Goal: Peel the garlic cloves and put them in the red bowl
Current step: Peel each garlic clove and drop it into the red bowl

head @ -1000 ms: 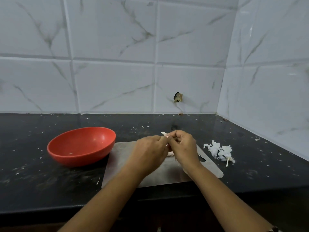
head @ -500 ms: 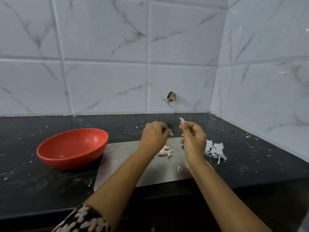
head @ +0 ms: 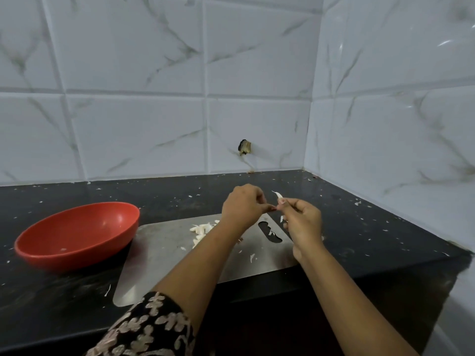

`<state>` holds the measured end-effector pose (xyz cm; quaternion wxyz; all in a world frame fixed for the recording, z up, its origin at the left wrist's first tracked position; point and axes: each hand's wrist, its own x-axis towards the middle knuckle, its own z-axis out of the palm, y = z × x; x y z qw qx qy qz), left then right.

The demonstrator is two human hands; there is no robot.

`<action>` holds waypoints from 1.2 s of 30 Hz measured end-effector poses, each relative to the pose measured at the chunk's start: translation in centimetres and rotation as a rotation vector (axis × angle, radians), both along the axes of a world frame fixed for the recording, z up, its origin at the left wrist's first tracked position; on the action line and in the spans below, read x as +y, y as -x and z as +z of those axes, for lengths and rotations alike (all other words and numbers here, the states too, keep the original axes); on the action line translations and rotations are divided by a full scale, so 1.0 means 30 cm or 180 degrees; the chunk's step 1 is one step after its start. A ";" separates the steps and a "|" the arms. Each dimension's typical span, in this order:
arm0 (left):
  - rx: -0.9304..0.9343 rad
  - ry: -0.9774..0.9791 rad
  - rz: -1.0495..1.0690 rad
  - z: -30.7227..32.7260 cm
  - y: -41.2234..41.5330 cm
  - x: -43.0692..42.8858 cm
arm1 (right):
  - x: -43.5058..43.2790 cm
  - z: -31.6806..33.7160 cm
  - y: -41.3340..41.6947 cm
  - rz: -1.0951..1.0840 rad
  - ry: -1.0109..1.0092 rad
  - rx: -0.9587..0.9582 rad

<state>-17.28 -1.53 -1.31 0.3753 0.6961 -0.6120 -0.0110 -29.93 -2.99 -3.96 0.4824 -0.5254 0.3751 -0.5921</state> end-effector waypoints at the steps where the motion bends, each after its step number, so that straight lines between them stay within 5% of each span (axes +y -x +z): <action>1: 0.0061 0.0112 -0.0153 0.005 -0.016 0.025 | 0.004 0.007 -0.006 0.0089 -0.0010 -0.0007; 5: 0.0351 0.0399 -0.0723 0.044 -0.090 0.152 | 0.026 0.030 -0.047 0.0528 0.0081 0.0281; 11: 0.0935 0.0658 -0.0496 0.049 -0.221 0.304 | 0.086 0.063 -0.167 0.1478 0.0341 0.0600; 25: -0.1332 0.0657 0.0732 -0.058 -0.296 0.364 | 0.124 -0.006 -0.279 0.1140 0.1435 0.1838; 36: -0.1447 0.1024 0.0510 -0.092 -0.292 0.373 | 0.155 -0.006 -0.265 0.1557 0.1080 0.1579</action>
